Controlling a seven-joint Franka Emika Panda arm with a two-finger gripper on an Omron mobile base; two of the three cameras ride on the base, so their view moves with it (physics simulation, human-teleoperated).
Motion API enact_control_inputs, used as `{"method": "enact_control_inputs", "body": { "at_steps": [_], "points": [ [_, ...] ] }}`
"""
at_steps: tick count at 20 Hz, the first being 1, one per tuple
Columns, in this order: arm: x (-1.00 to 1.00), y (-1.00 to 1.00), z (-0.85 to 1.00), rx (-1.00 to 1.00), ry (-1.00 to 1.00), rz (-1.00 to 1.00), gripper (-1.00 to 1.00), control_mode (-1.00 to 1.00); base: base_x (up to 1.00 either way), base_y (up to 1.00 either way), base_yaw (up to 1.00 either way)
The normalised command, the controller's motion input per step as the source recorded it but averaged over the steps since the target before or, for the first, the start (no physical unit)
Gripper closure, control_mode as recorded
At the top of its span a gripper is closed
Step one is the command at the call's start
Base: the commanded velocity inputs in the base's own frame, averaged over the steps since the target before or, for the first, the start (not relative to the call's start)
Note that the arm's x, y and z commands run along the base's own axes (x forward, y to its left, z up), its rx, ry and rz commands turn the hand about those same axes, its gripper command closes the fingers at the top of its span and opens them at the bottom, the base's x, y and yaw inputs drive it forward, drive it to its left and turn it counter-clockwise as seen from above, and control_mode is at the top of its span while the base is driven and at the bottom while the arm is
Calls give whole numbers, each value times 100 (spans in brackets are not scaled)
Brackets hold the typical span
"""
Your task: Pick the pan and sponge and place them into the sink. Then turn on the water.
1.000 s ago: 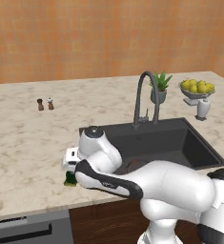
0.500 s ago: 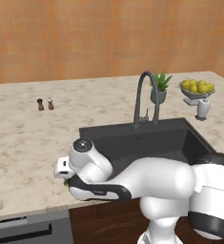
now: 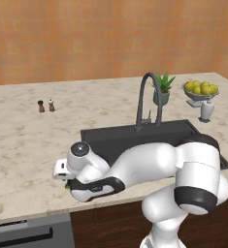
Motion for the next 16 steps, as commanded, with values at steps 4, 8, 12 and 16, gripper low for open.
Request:
{"method": "enact_control_inputs", "body": {
  "at_steps": [4,8,12,16],
  "points": [
    [24,14,-23,-4,0,0,-100,-100,0,0,0],
    [38,17,-23,-4,0,0,-100,-100,0,0,0],
    [39,24,-24,-5,0,0,-100,-100,0,0,0],
    [15,36,-30,-8,0,-1,-100,-100,0,0,0]
  ]
}}
